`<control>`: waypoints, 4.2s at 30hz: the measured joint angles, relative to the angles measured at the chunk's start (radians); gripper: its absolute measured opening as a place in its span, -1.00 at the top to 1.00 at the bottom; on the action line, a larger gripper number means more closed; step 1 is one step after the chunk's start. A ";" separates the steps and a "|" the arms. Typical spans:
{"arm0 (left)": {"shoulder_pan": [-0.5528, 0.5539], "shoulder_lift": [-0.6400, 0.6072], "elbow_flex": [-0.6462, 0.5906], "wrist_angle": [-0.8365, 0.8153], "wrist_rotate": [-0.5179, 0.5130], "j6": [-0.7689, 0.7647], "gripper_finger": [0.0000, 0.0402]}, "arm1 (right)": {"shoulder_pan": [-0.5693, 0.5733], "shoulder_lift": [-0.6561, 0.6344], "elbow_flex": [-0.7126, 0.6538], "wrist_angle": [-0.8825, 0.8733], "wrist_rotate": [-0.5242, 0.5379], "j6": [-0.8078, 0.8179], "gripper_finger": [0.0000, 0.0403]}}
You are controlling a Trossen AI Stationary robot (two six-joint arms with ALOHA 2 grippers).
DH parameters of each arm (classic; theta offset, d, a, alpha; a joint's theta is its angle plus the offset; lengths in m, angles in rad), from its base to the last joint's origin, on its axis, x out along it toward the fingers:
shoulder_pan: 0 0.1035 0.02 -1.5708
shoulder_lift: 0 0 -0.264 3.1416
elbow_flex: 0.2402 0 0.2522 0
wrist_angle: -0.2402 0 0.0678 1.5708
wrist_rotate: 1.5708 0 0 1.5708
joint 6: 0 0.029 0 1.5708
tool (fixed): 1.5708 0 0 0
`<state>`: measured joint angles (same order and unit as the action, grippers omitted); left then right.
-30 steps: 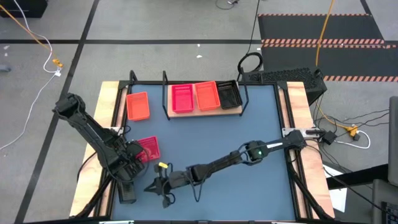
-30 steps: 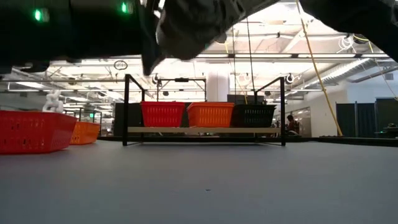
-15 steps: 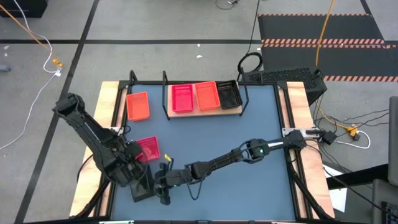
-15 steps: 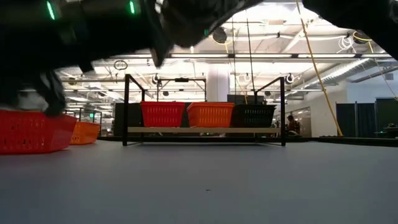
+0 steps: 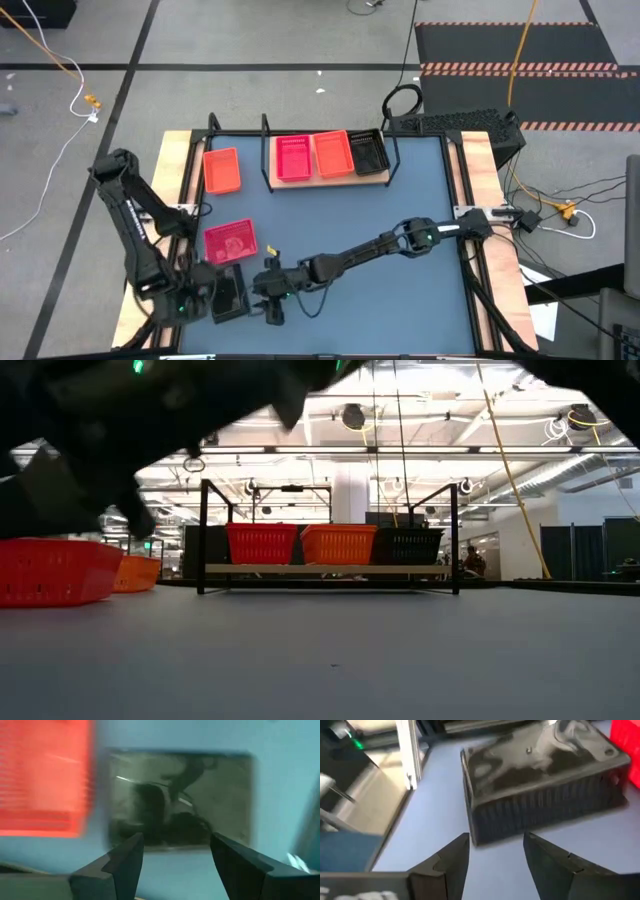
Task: Stack baskets on shelf by color
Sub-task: Stack the black basket on top of the black basket on the shelf
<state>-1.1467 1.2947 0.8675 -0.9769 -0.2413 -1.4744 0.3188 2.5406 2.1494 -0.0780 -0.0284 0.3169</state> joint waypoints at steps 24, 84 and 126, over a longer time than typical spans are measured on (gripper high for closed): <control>0.181 0.411 0.001 0.489 0.063 0.406 -0.15 | 0.126 -0.230 -0.514 0.144 0.263 0.196 0.12; 0.484 0.421 -0.006 0.754 -0.153 0.821 -0.15 | 0.208 -0.761 -0.974 -0.013 0.495 0.484 0.12; 0.726 0.439 -0.007 0.931 0.029 1.184 -0.15 | 0.091 -0.698 -1.424 0.817 0.392 0.389 0.12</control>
<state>-0.4206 1.7333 0.8600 -0.0456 -0.2122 -0.2908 0.4094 1.8427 0.7258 0.7393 0.3640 0.7055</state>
